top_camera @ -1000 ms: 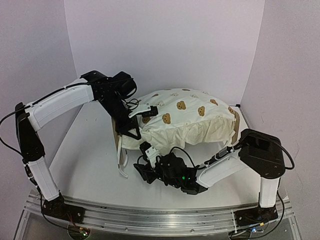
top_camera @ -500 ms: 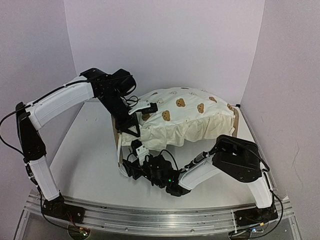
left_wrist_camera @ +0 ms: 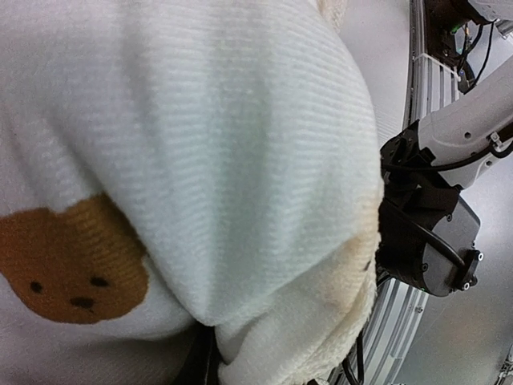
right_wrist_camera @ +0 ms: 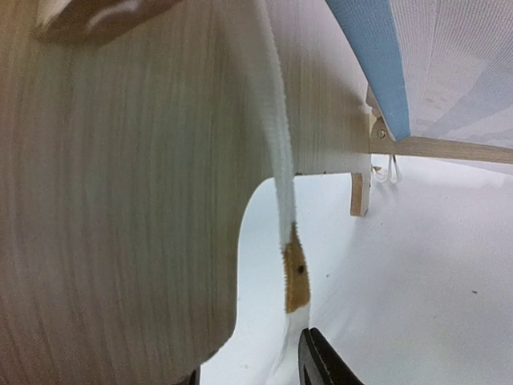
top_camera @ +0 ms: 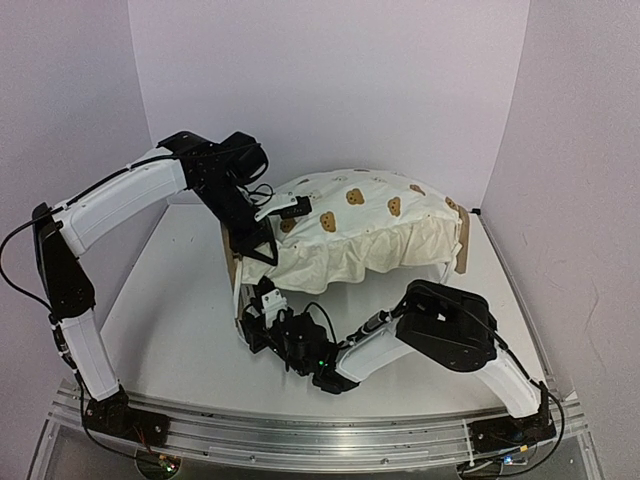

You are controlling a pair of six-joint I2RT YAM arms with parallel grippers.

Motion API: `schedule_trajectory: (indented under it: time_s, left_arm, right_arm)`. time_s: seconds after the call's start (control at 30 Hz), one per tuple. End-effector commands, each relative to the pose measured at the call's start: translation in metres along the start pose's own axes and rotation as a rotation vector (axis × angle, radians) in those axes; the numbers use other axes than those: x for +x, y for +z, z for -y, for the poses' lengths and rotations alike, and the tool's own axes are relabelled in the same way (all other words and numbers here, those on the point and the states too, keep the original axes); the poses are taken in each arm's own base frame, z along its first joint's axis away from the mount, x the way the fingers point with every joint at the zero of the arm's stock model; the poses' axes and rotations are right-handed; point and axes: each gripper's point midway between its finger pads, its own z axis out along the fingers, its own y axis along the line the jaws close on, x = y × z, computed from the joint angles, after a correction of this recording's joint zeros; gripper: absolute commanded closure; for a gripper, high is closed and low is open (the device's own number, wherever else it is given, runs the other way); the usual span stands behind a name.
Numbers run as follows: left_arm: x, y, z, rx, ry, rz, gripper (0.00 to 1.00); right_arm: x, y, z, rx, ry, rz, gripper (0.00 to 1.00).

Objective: Set up the pet bed

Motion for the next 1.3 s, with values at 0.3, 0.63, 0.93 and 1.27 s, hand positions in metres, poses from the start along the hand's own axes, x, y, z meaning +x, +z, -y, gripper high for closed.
schedule_trajectory:
  time_s: [0.3, 0.63, 0.93, 1.27]
  left_arm:
    - [-0.095, -0.074, 0.047, 0.078, 0.14, 0.405, 1.0]
    - [-0.092, -0.072, 0.038, 0.034, 0.14, 0.394, 1.0]
    - [-0.063, -0.03, -0.02, -0.168, 0.134, 0.271, 1.0]
    - [-0.024, 0.026, -0.074, -0.271, 0.172, 0.167, 1.0]
  right_arm:
    - [0.0, 0.029, 0.073, 0.211, 0.153, 0.052, 0.95]
    - [-0.009, 0.005, 0.076, 0.175, 0.103, 0.004, 1.0]
    - [0.001, -0.084, 0.018, -0.082, -0.109, -0.239, 1.0]
    - [0.027, -0.158, -0.011, -0.245, -0.073, -0.604, 1.0]
